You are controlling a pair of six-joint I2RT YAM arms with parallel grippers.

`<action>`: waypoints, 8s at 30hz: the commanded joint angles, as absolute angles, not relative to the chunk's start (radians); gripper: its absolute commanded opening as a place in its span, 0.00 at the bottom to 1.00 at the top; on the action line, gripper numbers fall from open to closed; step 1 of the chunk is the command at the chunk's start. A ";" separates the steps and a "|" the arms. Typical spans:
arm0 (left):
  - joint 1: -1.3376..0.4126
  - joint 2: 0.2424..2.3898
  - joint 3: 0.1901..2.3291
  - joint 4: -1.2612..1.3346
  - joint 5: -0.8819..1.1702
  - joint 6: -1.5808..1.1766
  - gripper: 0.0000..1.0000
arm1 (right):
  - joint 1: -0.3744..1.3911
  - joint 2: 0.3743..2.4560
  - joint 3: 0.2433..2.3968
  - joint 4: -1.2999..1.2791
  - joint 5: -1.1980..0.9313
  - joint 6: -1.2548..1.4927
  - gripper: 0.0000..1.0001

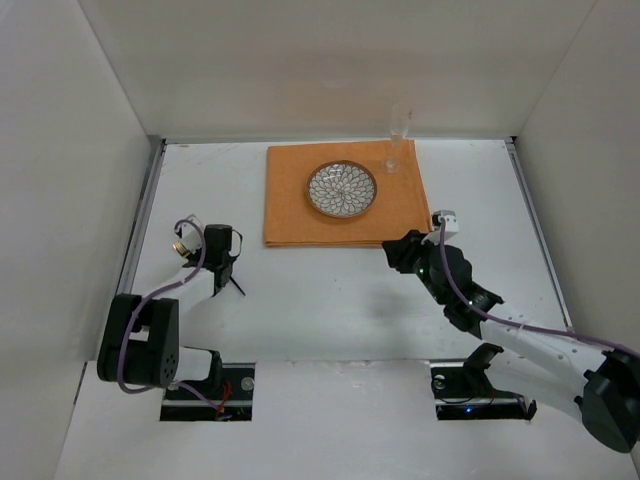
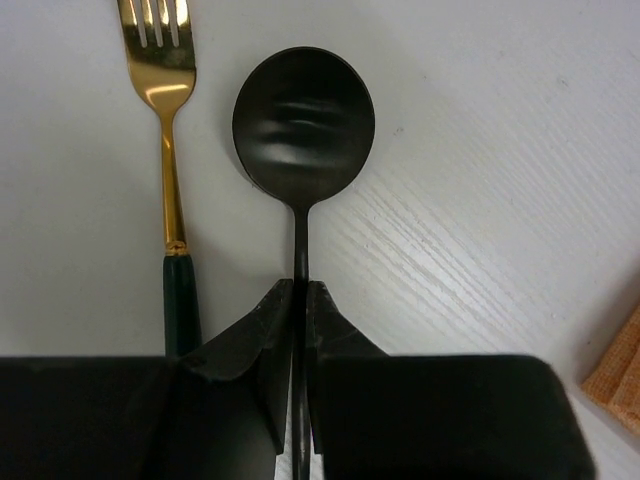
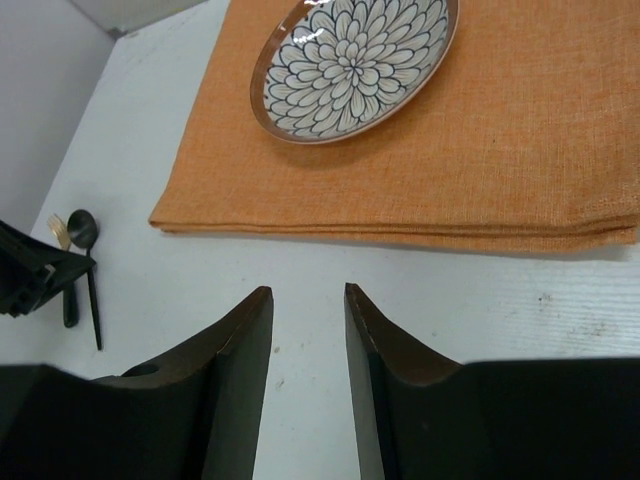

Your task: Set the dinner table for one person

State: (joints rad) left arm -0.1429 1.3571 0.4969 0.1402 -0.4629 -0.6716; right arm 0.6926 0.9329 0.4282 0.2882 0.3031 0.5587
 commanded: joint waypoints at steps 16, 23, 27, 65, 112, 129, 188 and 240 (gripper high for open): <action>-0.614 1.391 1.003 0.078 -0.422 -0.589 0.00 | 0.605 0.787 0.341 0.347 0.454 0.638 0.78; -0.712 1.760 1.395 0.155 -0.288 -0.578 0.00 | 0.446 0.680 0.270 0.305 0.456 0.751 0.67; -0.737 1.977 1.633 0.147 -0.236 -0.600 0.00 | 0.404 0.670 0.261 0.304 0.408 0.765 0.38; -0.777 2.552 2.148 0.097 -0.222 -0.793 0.04 | 0.395 0.692 0.273 0.348 0.321 0.746 0.48; -0.569 1.306 0.861 0.001 -0.495 -0.706 0.43 | 0.485 0.833 0.328 0.359 0.308 0.719 0.23; -0.008 0.968 0.419 -0.154 -0.360 -0.716 0.42 | 0.525 0.798 0.313 0.385 0.324 0.693 0.32; -0.401 1.681 1.098 0.100 -0.170 -0.351 0.00 | 0.593 0.844 0.350 0.356 0.462 0.627 0.39; -0.398 1.668 1.077 0.144 -0.207 -0.429 1.00 | 0.597 0.853 0.347 0.367 0.445 0.626 0.59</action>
State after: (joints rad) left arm -0.3832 1.7988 1.1080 0.1322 -0.1650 -0.4160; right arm 0.5972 0.8742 0.3302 0.3229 0.4374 0.6319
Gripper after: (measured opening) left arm 0.959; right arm 0.589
